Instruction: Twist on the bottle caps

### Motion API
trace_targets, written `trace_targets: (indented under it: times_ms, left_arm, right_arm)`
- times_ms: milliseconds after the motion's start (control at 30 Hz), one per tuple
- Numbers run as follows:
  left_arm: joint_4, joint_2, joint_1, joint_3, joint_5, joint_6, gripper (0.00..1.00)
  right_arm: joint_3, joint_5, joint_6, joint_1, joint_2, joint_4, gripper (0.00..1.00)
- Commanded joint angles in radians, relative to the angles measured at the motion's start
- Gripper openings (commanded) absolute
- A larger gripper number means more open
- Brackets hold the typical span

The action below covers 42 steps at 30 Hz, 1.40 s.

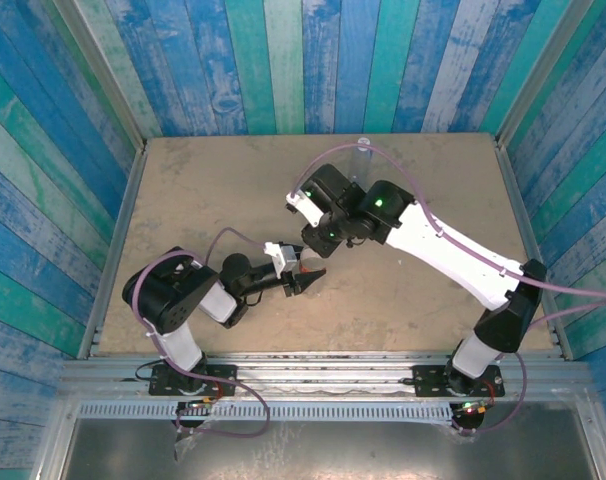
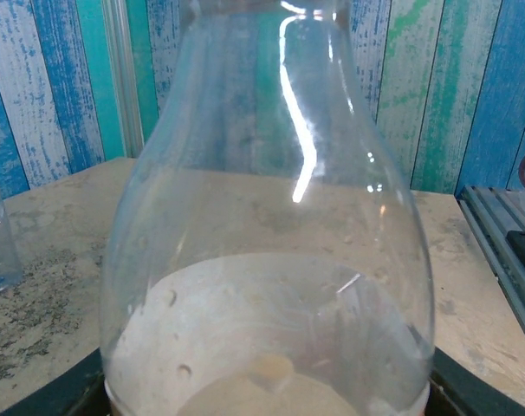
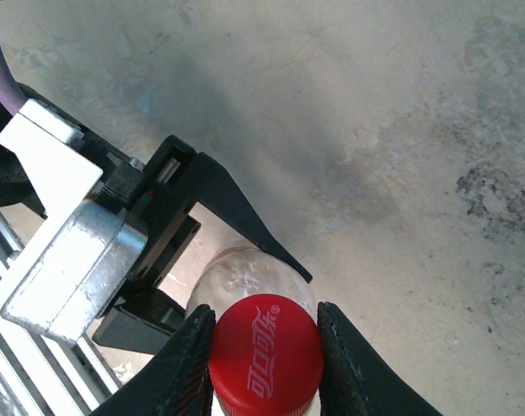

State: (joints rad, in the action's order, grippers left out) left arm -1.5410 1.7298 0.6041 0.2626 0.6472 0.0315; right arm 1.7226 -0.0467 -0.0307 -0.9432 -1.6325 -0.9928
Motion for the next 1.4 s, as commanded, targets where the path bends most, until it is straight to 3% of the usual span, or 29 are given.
trace_targets:
  times_ms: [0,767,1367]
  left_arm:
    - [0.090,0.041,0.002,-0.009,-0.003,0.013,0.61]
    - [0.022,0.056,-0.013,-0.013,0.004,0.100,0.60]
    - [-0.014,0.064,-0.020,-0.012,0.010,0.137,0.59]
  right_arm:
    - [-0.032,-0.027,-0.011,-0.006,0.048,0.046,0.31]
    - [-0.232,-0.031,-0.042,-0.006,0.140,0.202,0.32]
    - [-0.498,-0.043,-0.077,-0.006,0.266,0.517,0.32]
